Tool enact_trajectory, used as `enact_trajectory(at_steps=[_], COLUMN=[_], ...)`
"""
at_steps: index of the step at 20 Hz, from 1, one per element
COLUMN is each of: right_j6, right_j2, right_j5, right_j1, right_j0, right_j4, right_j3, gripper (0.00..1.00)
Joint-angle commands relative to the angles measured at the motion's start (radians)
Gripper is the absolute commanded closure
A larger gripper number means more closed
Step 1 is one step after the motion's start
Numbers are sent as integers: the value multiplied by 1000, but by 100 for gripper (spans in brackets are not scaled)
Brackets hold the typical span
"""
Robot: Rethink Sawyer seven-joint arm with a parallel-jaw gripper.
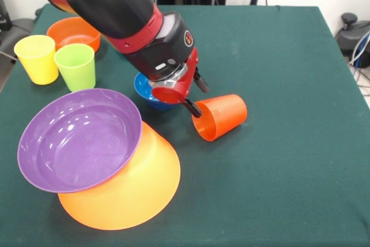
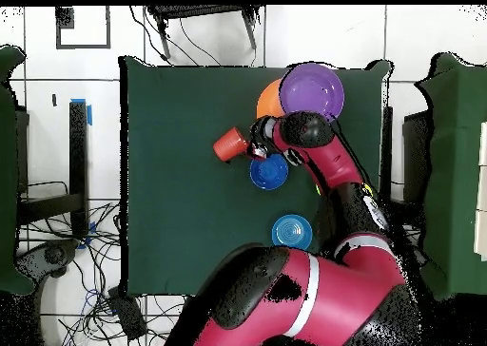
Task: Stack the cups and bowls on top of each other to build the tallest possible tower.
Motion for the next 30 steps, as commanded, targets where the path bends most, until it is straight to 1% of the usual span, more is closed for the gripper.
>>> enact_trajectory(at_steps=[1,9,11,12,13,16,19,23,24,25,27,30], right_j6=[-91,-134,-158,-159,-154,-174,-166,-132,-108,-107,-61,-54], right_j2=[118,182,188,185,185,166,150,134,118,125,120,139], right_j5=[5,-84,-71,-86,-99,-121,-140,-216,-238,-259,-274,-375], right_j1=[42,86,82,74,68,60,53,39,30,24,-7,-43], right_j0=[7,-10,-13,-7,-5,10,20,38,52,49,60,56], right_j4=[-52,-38,-55,-65,-73,-114,-145,-184,-196,-202,-198,-219], right_j3=[-28,19,28,36,41,23,6,2,2,11,36,101], gripper=[0,0,0,0,100,100,100,100,100,100,100,100])
